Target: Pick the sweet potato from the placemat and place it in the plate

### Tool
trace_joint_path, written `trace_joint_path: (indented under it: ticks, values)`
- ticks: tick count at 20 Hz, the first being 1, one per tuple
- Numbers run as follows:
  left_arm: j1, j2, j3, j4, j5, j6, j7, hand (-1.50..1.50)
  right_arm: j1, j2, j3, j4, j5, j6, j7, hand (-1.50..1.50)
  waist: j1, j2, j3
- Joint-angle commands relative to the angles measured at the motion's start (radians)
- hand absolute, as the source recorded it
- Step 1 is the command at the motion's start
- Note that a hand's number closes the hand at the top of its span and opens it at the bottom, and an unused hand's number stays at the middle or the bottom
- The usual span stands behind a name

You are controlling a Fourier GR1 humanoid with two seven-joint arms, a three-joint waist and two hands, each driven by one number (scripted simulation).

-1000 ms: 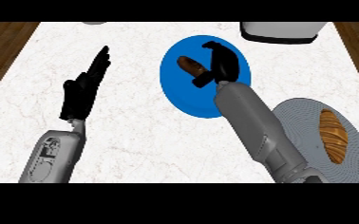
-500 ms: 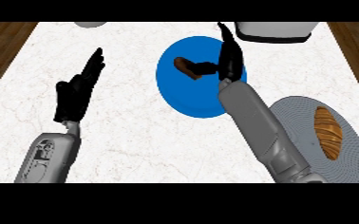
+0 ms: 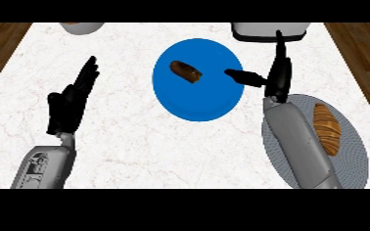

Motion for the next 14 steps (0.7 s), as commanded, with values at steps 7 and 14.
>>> trace_joint_path:
  ticks: [7, 14]
  values:
    - [-0.034, 0.0, 0.032, 0.026, -0.004, -0.013, 0.0, 0.0, 0.345, -0.173, -0.073, -0.342, -0.119, 0.226, -0.033, -1.5, 0.006, 0.004, 0.0]
    - [-0.052, -0.054, 0.002, -0.008, -0.05, 0.023, 0.039, 0.0, 0.427, -0.165, -0.177, -0.291, -0.198, 0.302, -0.232, -1.5, 0.01, 0.005, 0.0]
